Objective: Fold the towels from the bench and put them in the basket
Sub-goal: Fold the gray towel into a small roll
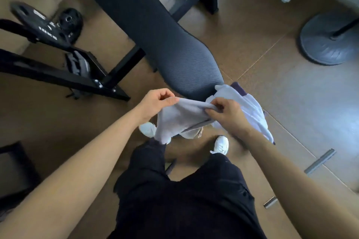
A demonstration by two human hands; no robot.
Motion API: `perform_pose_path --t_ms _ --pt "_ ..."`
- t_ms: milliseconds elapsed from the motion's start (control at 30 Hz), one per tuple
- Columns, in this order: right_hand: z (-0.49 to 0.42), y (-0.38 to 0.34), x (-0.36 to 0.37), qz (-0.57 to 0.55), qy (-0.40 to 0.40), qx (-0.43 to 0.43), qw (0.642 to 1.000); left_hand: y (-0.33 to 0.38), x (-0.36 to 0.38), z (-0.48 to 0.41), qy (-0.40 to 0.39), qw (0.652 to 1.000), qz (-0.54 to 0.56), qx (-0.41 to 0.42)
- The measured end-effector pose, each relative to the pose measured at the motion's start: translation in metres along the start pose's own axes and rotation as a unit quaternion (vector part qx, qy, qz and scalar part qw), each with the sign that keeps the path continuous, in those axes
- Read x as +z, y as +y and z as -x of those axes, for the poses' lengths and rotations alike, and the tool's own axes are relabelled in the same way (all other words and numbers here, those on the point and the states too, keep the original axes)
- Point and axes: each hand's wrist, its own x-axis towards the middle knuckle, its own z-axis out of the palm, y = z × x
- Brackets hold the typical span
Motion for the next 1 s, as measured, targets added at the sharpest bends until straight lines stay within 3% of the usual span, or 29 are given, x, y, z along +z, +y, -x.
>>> perform_pose_path --t_ms 100,200,400,500,700,1000 --pt "-0.017 -0.017 0.032 0.026 0.000 0.014 1.000 -0.032 -0.038 -0.003 0.004 0.999 -0.027 0.020" --pt "-0.039 -0.022 0.076 0.063 0.007 0.053 0.997 -0.076 -0.080 -0.020 -0.057 0.991 -0.113 0.046" --pt "-0.081 -0.029 0.174 0.119 0.060 0.172 0.976 -0.189 -0.164 -0.082 -0.173 0.929 -0.317 0.076" --pt "-0.097 -0.029 0.212 0.113 0.080 0.226 0.964 -0.231 -0.176 -0.101 -0.193 0.922 -0.317 0.106" --pt "-0.114 0.040 0.273 0.109 0.087 0.263 0.955 -0.312 -0.168 -0.145 -0.124 0.963 -0.225 0.079" --pt "-0.089 0.189 0.372 0.122 0.119 0.250 0.953 -0.417 -0.091 -0.193 -0.023 0.964 -0.232 0.124"
